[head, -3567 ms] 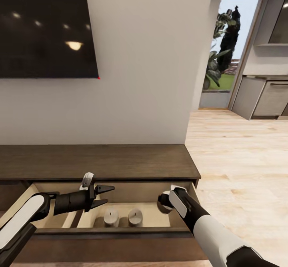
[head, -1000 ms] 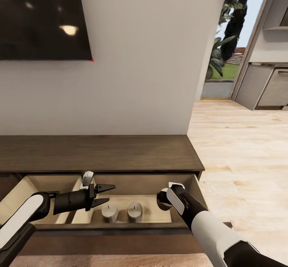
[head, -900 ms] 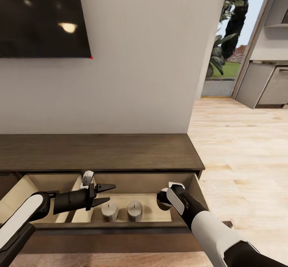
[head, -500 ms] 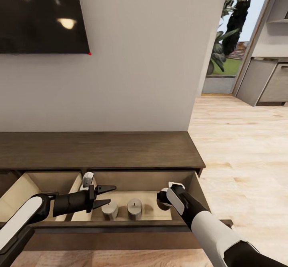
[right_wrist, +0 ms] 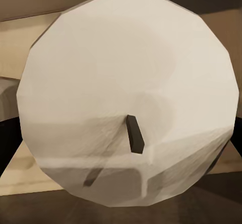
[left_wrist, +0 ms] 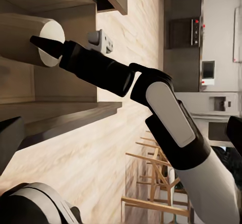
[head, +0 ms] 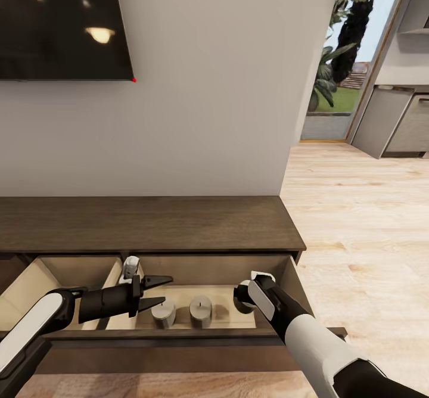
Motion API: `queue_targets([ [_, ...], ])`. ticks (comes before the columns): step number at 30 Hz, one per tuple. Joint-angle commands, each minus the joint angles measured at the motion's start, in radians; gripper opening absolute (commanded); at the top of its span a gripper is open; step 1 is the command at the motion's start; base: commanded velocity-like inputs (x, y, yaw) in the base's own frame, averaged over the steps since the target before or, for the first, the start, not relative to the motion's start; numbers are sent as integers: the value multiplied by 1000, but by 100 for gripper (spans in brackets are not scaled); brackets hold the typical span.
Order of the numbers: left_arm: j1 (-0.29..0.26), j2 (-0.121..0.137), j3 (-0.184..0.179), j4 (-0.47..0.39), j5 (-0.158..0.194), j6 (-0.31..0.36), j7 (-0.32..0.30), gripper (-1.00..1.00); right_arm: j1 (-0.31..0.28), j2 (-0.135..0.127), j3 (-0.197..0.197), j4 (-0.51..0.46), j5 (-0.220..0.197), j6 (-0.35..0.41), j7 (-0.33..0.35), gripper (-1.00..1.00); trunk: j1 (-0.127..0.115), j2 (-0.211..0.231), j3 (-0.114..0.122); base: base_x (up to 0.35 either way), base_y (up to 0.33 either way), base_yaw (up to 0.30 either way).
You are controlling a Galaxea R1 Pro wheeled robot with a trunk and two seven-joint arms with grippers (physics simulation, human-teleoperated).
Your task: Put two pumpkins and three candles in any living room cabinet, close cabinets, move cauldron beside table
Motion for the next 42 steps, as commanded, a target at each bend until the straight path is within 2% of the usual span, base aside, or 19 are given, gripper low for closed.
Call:
queue_targets([
  [1,-1,1,-1,0,14,1,10,100,-1,-1,7,-1,-13,1,-10,100,0,0,-1,0,0,0],
  [9,-1,1,1,3,21,1,10,100,-1,-1,7,-2,-13,-9,-6,100,0,0,-1,0,0,0],
  [14,-1,1,1,3,21,1,10,100,-1,-2,7,0,-12,-22,75,100,0,0,-1,0,0,0],
  [17,-1,1,1,3,21,1,10,100,-1,-2,8,0,-11,-40,95,100,0,0,-1,0,0,0],
  [19,-1,1,0,3,21,1,10,100,-1,-2,24,2,-7,-70,98,100,0,0,-1,0,0,0],
  [23,-1,1,0,3,21,1,10,100,-1,-2,83,50,7,-136,98,100,0,0,-1,0,0,0],
  [25,-1,1,0,3,21,1,10,100,-1,-2,91,64,8,-158,99,100,0,0,-1,0,0,0],
  [42,-1,0,-1,3,21,1,10,100,-1,-2,99,75,8,-240,96,100,0,0,-1,0,0,0],
])
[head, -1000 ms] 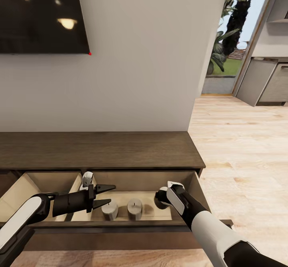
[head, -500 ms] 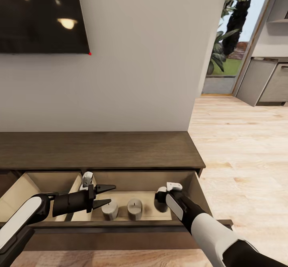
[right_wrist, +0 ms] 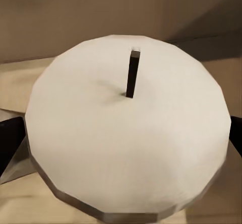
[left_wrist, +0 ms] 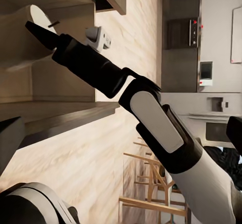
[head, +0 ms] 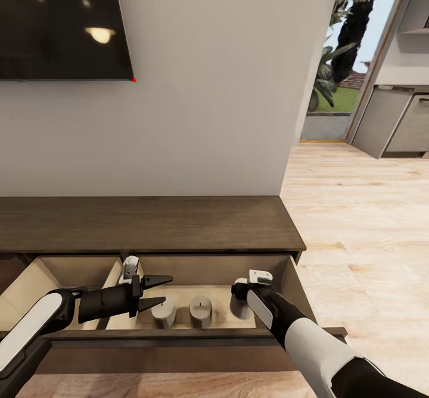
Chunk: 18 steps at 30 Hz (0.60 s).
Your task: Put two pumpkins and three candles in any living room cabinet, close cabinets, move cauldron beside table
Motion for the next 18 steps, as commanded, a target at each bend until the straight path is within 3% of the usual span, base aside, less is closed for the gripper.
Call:
queue_targets([
  [1,-1,1,-1,-1,11,1,10,100,-1,-1,8,-2,-10,1,-9,100,0,0,-1,0,0,0],
  [11,0,1,-1,-1,11,1,10,100,-1,-1,10,-3,-8,-9,-9,100,0,0,-1,0,0,0],
  [14,0,1,-1,-1,11,1,10,100,-1,-1,11,-1,-7,-83,-10,100,0,0,-1,0,0,0],
  [18,-1,1,-1,-1,11,1,10,100,-1,-1,12,35,-4,-120,-11,100,0,0,-1,0,0,0],
])
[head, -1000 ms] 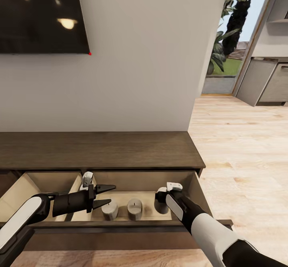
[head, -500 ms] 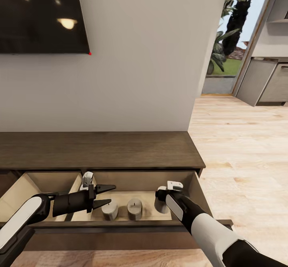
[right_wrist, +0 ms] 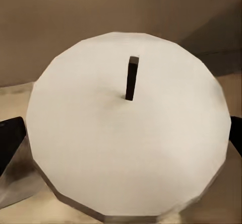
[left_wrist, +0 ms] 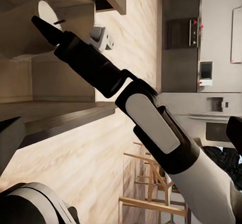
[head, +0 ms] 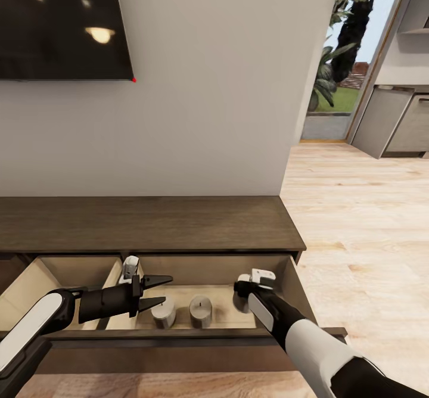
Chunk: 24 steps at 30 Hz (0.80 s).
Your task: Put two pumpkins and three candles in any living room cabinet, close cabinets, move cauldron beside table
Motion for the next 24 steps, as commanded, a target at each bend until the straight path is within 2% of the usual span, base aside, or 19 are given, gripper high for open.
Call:
queue_targets([
  [1,-1,0,-1,-1,11,1,10,100,-1,0,9,2,-8,2,-7,100,0,0,-1,0,0,0],
  [13,-1,1,-1,1,11,1,10,100,-1,1,8,17,-8,1,-8,100,0,0,-1,0,0,0],
  [15,-1,1,-1,1,11,1,10,100,-1,1,6,17,-13,58,-15,100,0,0,-1,0,0,0],
  [17,-1,0,-1,1,11,1,10,100,-10,1,3,12,-18,174,-28,100,0,0,-1,0,0,0],
  [19,-1,0,-1,1,11,1,10,100,-46,1,-1,12,-22,273,-37,100,0,0,-1,0,0,0],
  [21,-1,0,-1,0,11,1,10,100,-88,1,-4,17,-28,334,-51,100,0,0,-1,0,0,0],
  [24,-1,0,-1,0,11,1,10,100,-125,2,-6,16,-69,418,-112,100,0,0,-1,0,0,0],
])
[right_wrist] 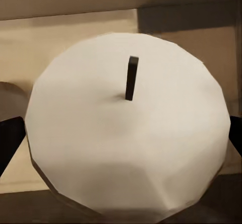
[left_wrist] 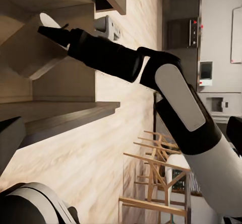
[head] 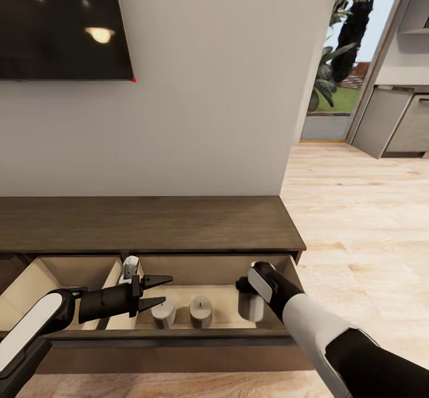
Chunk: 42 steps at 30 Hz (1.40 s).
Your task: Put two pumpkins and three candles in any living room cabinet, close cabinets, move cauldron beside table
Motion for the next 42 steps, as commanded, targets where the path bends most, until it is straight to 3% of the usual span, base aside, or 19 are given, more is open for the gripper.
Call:
queue_targets([
  [1,-1,1,-1,-1,11,1,10,100,-3,-1,8,-2,-22,9,-17,100,0,0,-1,0,0,0],
  [4,-1,1,-1,-1,11,1,10,100,-19,0,8,-3,-60,31,-41,100,0,0,-1,0,0,0],
  [8,-1,1,-1,-1,11,1,10,100,-43,0,8,-1,-69,52,-47,100,0,0,-1,0,0,0],
  [12,-1,1,-1,-1,11,1,10,100,-84,0,4,1,-74,119,-48,100,0,0,-1,0,0,0],
  [16,-1,1,-1,-1,11,1,10,100,-137,0,-32,24,-108,215,-55,100,0,0,-1,0,0,0],
  [18,-1,1,-1,-1,11,1,10,100,-177,0,-57,87,-120,245,-85,100,0,0,-1,0,0,0],
  [23,-1,1,-1,-1,11,1,10,100,-212,0,-83,159,-147,248,-113,100,0,0,-1,0,0,0],
  [33,-1,1,-1,-1,11,1,10,100,-215,0,-81,166,-146,153,-111,100,0,0,-1,0,0,0],
  [38,-1,1,-1,-1,11,1,10,100,-213,0,-63,168,-129,-50,-103,100,0,0,-1,0,0,0],
  [42,-1,1,-1,-1,11,1,10,100,-207,0,-6,172,-114,-200,-75,100,0,0,-1,0,0,0],
])
